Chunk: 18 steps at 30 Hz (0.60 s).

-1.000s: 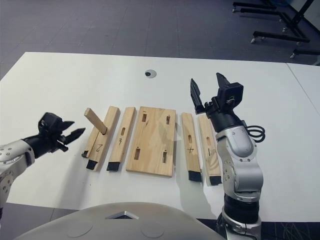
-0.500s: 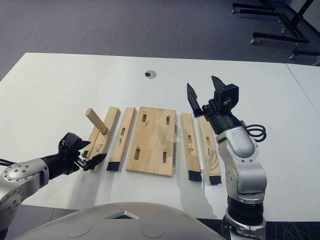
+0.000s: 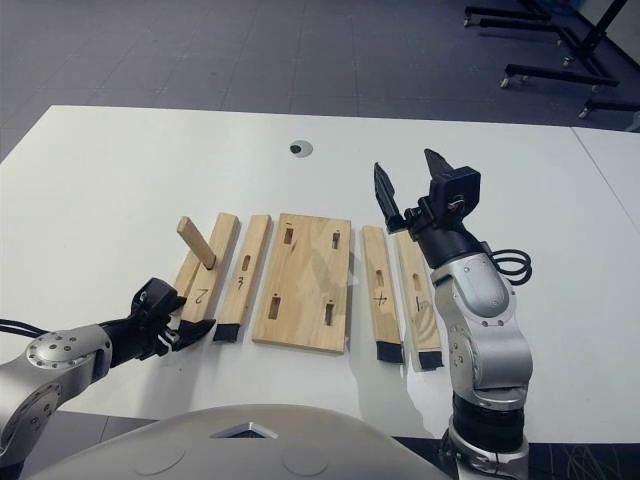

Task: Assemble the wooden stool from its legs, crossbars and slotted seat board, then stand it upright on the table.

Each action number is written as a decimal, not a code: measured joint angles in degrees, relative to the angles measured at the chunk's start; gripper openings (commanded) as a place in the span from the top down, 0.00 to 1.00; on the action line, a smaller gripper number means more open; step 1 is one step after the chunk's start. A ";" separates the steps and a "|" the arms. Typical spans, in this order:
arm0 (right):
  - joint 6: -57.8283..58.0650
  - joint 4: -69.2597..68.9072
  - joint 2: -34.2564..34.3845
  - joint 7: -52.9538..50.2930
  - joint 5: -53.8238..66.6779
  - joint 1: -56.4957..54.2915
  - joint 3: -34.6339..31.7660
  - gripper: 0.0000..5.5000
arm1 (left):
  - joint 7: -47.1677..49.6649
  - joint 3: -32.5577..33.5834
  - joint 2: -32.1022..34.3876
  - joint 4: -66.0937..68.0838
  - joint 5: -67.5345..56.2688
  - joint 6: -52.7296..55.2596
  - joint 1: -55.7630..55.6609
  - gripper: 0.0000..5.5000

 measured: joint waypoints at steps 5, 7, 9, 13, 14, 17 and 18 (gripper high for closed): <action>0.01 -0.67 0.27 -0.57 -0.01 -0.04 0.12 0.29 | -0.49 -1.52 1.95 1.22 3.14 -2.07 -0.09 0.54; 0.02 -0.73 0.39 -0.64 -0.01 -0.06 0.38 0.29 | -0.54 -1.88 2.03 1.43 3.90 -2.76 -0.12 0.58; 0.04 -0.78 0.40 -0.66 0.00 -0.10 0.50 0.29 | -0.57 -2.22 2.07 1.74 4.76 -3.44 -0.27 0.62; 0.04 -0.79 0.40 -0.68 -0.01 -0.17 0.67 0.29 | -0.73 -3.17 2.07 2.11 6.16 -4.87 -0.43 0.63; 0.04 -0.79 0.40 -0.67 -0.03 -0.17 0.75 0.29 | -0.76 -3.25 2.07 2.16 6.28 -5.03 -0.44 0.63; 0.03 -0.79 0.39 -0.61 -0.06 -0.24 1.07 0.29 | -0.75 -3.72 2.03 2.51 6.63 -5.48 -0.82 0.63; 0.03 -0.79 0.39 -0.60 -0.06 -0.27 1.08 0.29 | -0.70 -3.85 1.86 2.73 6.75 -5.49 -1.15 0.63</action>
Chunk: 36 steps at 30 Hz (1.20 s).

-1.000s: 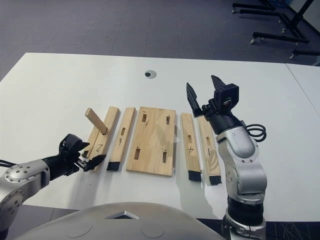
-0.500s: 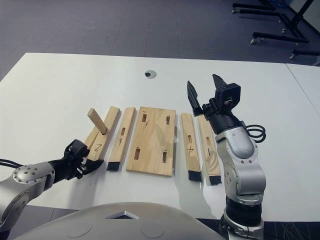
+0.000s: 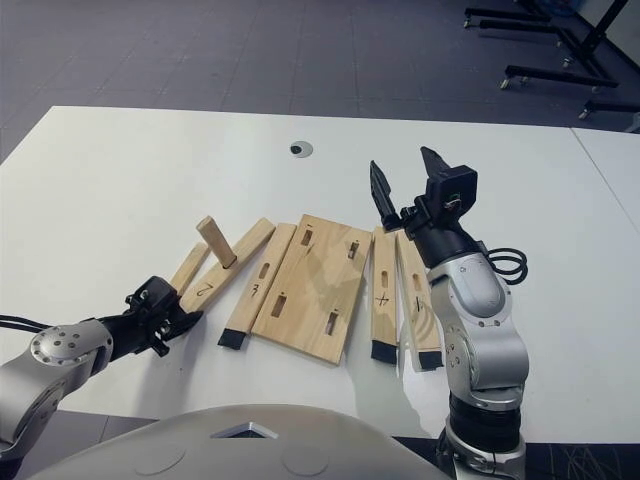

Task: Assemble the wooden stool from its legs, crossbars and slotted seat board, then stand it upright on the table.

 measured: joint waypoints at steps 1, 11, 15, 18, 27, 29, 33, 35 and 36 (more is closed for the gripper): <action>-0.01 0.01 0.00 0.00 -0.01 -0.05 0.01 0.29 | 0.10 -0.02 -0.23 0.18 0.05 -0.01 -0.19 0.63; -0.18 0.32 0.06 0.11 -0.04 -0.45 -0.01 0.29 | 5.92 3.57 -9.22 4.09 0.25 0.94 -3.43 0.63; -0.19 1.50 0.03 0.24 0.80 -1.15 -0.85 0.29 | 6.86 6.84 -13.79 3.54 -1.50 -0.55 -7.46 0.63; -0.07 2.58 0.13 0.57 2.99 -2.69 -2.83 0.29 | 6.98 9.24 -17.38 3.35 -3.42 -3.16 -10.22 0.63; 4.07 4.75 0.57 0.04 10.07 -7.90 -5.40 0.29 | 6.41 9.93 -19.48 4.89 -4.14 -6.91 -12.20 0.63; 4.59 4.90 0.27 0.05 10.15 -8.06 -5.39 0.29 | 5.98 8.97 -18.65 5.07 -3.33 -7.10 -11.60 0.63; 4.93 4.92 -0.32 0.09 10.25 -8.66 -5.41 0.29 | 4.71 5.70 -15.39 6.17 -0.49 -7.21 -8.72 0.63; 5.00 4.92 -0.43 0.10 10.26 -8.66 -5.41 0.29 | 4.65 4.20 -14.37 6.49 0.98 -7.18 -7.46 0.63; 5.01 4.92 -0.48 0.10 10.29 -8.66 -5.40 0.29 | 4.64 3.58 -14.19 6.77 1.61 -7.17 -7.08 0.63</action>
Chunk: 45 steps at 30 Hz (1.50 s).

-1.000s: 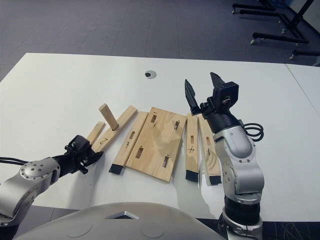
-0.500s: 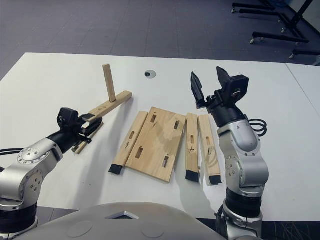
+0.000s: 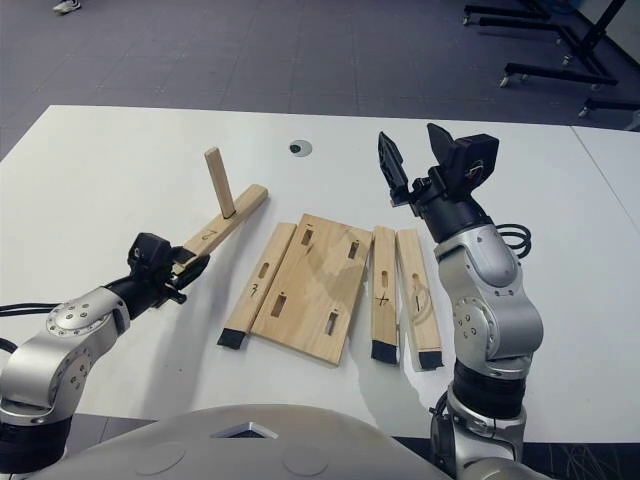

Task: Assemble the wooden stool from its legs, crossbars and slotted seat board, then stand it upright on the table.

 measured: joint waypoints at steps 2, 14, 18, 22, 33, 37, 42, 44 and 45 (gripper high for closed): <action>0.09 0.00 -0.08 -0.01 0.29 0.00 0.00 0.29 | 0.08 -1.78 0.67 0.71 1.86 -0.03 1.67 0.63; 0.85 -0.02 -1.08 -0.01 0.93 -0.21 0.18 0.29 | -0.04 -5.64 0.77 4.90 6.69 -9.08 5.26 0.47; 1.10 -0.10 -1.11 -0.05 0.98 -0.20 0.28 0.29 | 0.13 -5.39 0.77 5.66 7.32 -11.17 5.66 0.37; 1.10 -0.10 -1.07 -0.05 0.97 -0.20 0.46 0.29 | 0.23 -5.00 0.71 6.21 7.50 -12.21 5.60 0.34; 1.07 -0.07 -0.82 -0.09 0.90 -0.20 1.50 0.29 | -1.56 -6.35 -0.94 8.97 7.14 -12.25 2.26 0.46; 1.07 0.43 -0.95 0.01 0.90 -0.55 1.54 0.29 | -1.73 -6.96 -1.41 9.16 7.10 -12.30 2.09 0.59; 1.00 1.05 -1.03 0.03 0.83 -0.70 1.54 0.29 | -1.95 -7.14 -1.53 9.49 7.20 -12.46 1.86 0.63; 0.92 1.16 -1.04 0.03 0.77 -0.71 1.56 0.29 | -2.02 -7.12 -1.53 9.63 7.21 -12.57 1.79 0.63; 0.81 1.18 -1.04 0.03 0.77 -0.72 1.61 0.29 | -2.03 -7.11 -1.55 9.68 7.21 -12.63 1.78 0.63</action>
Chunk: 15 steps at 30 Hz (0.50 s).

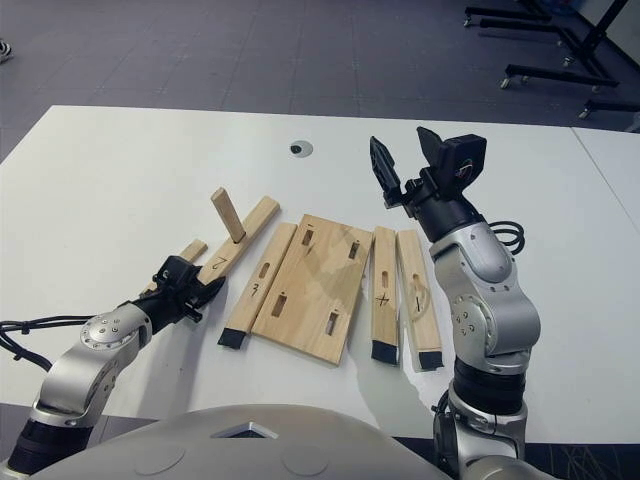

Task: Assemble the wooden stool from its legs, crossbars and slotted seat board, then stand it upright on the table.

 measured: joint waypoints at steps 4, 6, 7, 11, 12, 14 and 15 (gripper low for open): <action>-0.27 0.21 0.00 0.01 -0.04 -0.29 0.54 0.29 | 0.21 1.00 -0.89 0.84 -0.04 -0.59 -0.11 0.63; -0.37 0.36 -0.03 0.03 -0.03 -0.55 0.54 0.29 | 0.39 2.53 -1.77 1.26 -0.88 -0.55 -0.11 0.63; -0.40 0.50 -0.06 0.05 -0.03 -0.60 0.51 0.29 | 0.53 3.97 -2.34 1.50 -1.79 -0.40 -0.14 0.63; 0.41 1.38 0.30 -0.30 3.28 -2.54 -1.98 0.29 | 0.11 10.15 -4.01 1.26 -4.96 -4.99 -4.30 0.63; 2.20 1.84 1.39 -1.09 6.94 -3.57 -3.50 0.29 | -0.52 11.08 -4.03 0.91 -5.21 -6.95 -5.69 0.63; 6.52 2.83 3.10 -3.01 13.86 -5.23 -5.77 0.29 | -1.07 11.97 -4.16 0.22 -6.12 -9.18 -7.88 0.63; 8.50 2.99 3.83 -4.22 17.53 -5.84 -6.55 0.29 | -1.50 12.14 -4.26 -0.04 -6.86 -9.44 -8.62 0.63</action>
